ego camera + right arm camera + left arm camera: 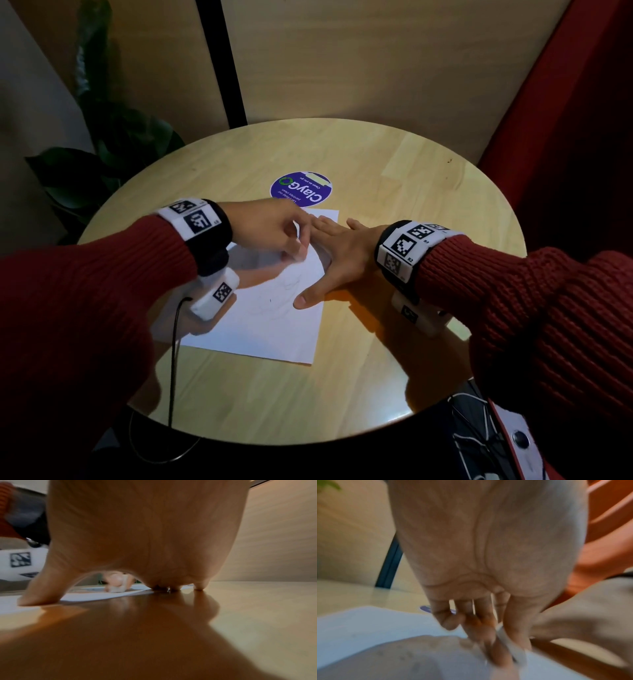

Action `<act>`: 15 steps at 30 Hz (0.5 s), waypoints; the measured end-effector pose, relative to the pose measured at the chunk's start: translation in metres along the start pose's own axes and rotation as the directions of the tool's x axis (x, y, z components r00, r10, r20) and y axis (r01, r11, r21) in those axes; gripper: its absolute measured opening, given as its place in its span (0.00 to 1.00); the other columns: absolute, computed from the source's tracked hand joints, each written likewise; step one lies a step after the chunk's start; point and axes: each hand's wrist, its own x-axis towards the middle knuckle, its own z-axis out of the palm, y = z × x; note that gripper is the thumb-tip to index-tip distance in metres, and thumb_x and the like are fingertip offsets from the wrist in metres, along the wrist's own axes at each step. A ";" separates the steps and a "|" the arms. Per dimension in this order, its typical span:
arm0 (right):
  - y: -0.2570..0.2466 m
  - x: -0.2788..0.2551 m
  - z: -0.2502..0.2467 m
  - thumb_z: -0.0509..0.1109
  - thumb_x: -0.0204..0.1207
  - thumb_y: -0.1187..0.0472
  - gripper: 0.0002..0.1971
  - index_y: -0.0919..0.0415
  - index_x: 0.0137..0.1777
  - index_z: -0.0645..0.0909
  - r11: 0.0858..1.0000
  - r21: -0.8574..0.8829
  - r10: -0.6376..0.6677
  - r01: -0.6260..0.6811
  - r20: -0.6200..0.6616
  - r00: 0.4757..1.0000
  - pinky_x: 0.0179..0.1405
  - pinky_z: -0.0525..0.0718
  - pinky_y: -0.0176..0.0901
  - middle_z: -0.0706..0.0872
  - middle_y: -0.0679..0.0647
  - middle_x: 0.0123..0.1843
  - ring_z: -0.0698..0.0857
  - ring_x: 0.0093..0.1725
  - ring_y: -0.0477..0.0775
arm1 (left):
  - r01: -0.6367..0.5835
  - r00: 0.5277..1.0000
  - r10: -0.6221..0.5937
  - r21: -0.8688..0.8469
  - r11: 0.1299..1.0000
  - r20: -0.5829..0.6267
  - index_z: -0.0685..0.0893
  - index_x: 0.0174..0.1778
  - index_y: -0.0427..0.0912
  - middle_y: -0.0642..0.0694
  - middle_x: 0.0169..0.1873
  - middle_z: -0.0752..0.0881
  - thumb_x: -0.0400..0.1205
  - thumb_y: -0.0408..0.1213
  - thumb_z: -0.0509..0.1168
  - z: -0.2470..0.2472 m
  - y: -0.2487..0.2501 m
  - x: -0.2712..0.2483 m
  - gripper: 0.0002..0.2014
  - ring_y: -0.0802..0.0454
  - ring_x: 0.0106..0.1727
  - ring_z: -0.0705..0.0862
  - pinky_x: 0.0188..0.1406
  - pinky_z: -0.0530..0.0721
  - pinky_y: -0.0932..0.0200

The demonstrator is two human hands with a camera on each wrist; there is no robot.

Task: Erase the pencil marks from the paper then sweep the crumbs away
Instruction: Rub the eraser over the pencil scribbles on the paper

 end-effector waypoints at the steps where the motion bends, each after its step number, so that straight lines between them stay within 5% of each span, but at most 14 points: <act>1: 0.001 0.001 0.000 0.71 0.59 0.14 0.73 0.44 0.91 0.29 1.000 0.000 0.005 -0.005 -0.004 1.000 0.88 0.32 0.67 0.28 0.46 0.93 0.30 0.91 0.47 | 0.014 0.996 -0.011 0.032 0.999 -0.089 0.88 0.45 0.43 0.43 0.37 0.95 0.84 0.35 0.76 0.000 -0.002 0.002 0.04 0.52 0.37 0.90 0.45 0.87 0.58; 3: 0.001 0.001 -0.001 0.71 0.60 0.15 0.72 0.43 0.92 0.31 1.000 0.001 0.003 -0.003 0.007 1.000 0.88 0.32 0.68 0.28 0.47 0.93 0.30 0.91 0.47 | 0.013 0.992 -0.008 0.035 0.999 -0.123 0.87 0.44 0.42 0.42 0.36 0.95 0.83 0.34 0.76 0.005 0.002 0.003 0.05 0.52 0.36 0.89 0.45 0.86 0.54; 6: 0.000 -0.001 -0.002 0.71 0.62 0.16 0.66 0.38 0.93 0.40 1.000 -0.010 -0.010 0.010 0.011 1.000 0.88 0.33 0.70 0.28 0.50 0.93 0.29 0.91 0.49 | -0.019 0.995 0.022 -0.042 0.999 0.093 0.87 0.47 0.35 0.41 0.35 0.94 0.84 0.32 0.75 0.009 0.012 -0.002 0.04 0.53 0.35 0.89 0.42 0.86 0.59; 11: 0.001 0.001 -0.001 0.70 0.60 0.14 0.74 0.47 0.91 0.28 0.999 -0.025 0.029 -0.028 0.018 0.999 0.88 0.32 0.66 0.27 0.46 0.92 0.30 0.90 0.46 | 0.052 0.979 -0.033 0.089 0.995 -0.202 0.86 0.44 0.47 0.52 0.33 0.92 0.85 0.37 0.74 0.003 -0.002 0.002 0.05 0.61 0.37 0.87 0.43 0.81 0.59; 15: -0.001 -0.003 -0.002 0.72 0.62 0.16 0.68 0.40 0.92 0.35 1.000 0.003 0.009 -0.009 0.013 1.000 0.88 0.32 0.68 0.28 0.48 0.92 0.29 0.90 0.47 | -0.009 0.997 0.012 -0.040 0.999 0.082 0.88 0.49 0.34 0.45 0.32 0.92 0.85 0.32 0.74 0.008 0.010 -0.005 0.05 0.55 0.33 0.87 0.41 0.84 0.63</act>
